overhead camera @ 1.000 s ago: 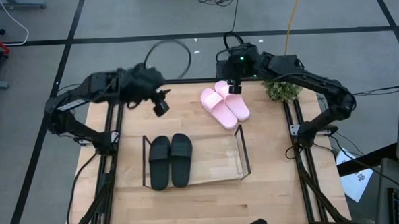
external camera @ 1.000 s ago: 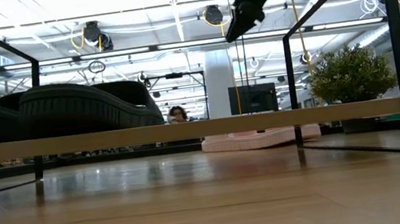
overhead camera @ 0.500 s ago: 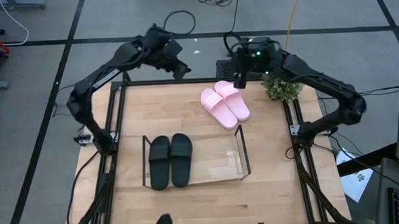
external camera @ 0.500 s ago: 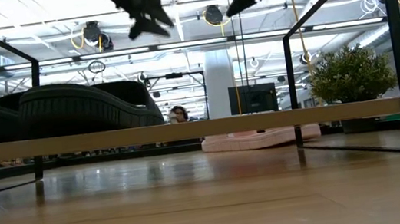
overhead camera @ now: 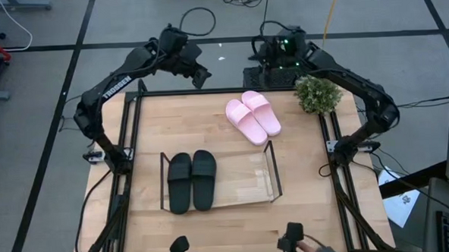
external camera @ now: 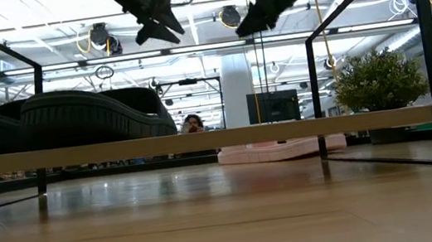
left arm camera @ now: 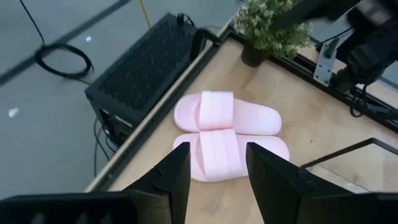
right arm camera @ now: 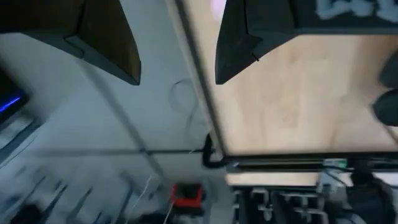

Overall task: Pick and place slides into the shelf
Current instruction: Put the right pink slides on the shelf

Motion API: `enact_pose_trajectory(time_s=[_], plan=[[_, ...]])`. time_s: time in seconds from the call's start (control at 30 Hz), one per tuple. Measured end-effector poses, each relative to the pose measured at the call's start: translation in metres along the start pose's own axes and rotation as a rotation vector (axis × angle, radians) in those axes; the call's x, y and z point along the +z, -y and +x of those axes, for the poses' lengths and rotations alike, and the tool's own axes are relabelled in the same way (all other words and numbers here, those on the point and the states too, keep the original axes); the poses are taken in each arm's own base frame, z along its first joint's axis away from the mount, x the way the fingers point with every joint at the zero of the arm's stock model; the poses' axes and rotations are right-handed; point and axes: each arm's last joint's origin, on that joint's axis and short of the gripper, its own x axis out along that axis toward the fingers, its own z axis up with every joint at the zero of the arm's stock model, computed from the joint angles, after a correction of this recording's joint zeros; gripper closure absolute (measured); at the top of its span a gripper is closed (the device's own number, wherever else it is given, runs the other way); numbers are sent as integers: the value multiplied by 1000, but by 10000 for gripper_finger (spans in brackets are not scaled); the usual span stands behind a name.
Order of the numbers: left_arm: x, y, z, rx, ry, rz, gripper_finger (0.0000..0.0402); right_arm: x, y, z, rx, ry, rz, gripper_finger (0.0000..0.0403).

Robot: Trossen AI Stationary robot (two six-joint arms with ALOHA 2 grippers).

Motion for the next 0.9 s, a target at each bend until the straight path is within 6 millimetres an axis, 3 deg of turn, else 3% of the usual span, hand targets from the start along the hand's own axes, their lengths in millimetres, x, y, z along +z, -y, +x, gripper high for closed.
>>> enact_pose_trajectory(time_s=[0.1, 0.3, 0.57, 0.9], plan=[[1, 0, -8, 5, 16, 35, 252, -15, 2, 2, 13, -125, 61, 206], [2, -4, -14, 39, 28, 109, 252, -40, -4, -5, -38, -432, 4, 206], [2, -11, -14, 105, 24, 160, 252, -52, -21, -4, -2, -647, -57, 206], [2, -12, -14, 129, 23, 167, 252, -78, -32, 30, 148, -814, -94, 206]])
